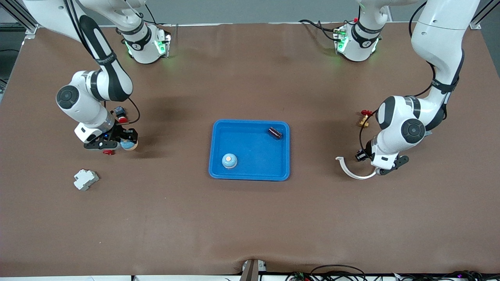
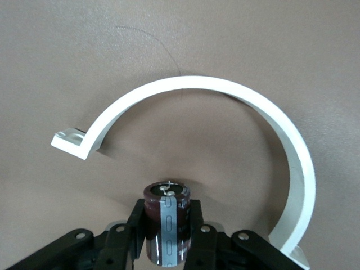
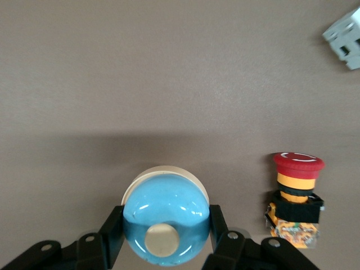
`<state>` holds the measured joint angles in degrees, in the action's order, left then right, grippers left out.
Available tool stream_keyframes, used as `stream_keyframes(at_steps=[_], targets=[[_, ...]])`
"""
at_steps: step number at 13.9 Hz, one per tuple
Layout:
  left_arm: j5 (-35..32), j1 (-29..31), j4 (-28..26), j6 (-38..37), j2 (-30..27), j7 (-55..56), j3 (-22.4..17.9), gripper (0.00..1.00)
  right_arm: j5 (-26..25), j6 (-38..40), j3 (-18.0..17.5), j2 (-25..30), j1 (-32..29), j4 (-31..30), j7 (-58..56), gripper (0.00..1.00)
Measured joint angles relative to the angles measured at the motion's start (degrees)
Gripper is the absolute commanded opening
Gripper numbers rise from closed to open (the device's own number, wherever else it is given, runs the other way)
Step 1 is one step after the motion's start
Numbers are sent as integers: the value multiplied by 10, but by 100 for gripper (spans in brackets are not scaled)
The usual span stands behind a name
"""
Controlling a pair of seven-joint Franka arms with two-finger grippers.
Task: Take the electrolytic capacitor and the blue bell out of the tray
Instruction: 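Set the bell by the buttons while the left gripper sets the capacitor down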
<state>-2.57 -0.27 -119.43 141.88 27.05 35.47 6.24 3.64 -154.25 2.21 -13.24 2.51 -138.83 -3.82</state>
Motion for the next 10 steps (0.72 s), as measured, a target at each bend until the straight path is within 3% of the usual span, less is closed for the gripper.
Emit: stream_keyframes(at_steps=[4,5,6,7,9,10], targets=[[0,0,0,3,5,0,0,0,5,-18,0,-36,-3,3,0,0],[0,0,0,3,5,0,0,7,9,-20,0,-42,-3,5,0,0],[0,0,0,3,5,0,0,19,11,-21,0,-46,-3,7,0,0],[0,0,0,3,5,0,0,38,14,-21,0,-49,-3,10,0,0],[0,0,0,3,5,0,0,59,22,-21,0,-52,-4,13,0,0],[0,0,0,3,5,0,0,89,29,-21,-1,-52,-4,13,0,0]])
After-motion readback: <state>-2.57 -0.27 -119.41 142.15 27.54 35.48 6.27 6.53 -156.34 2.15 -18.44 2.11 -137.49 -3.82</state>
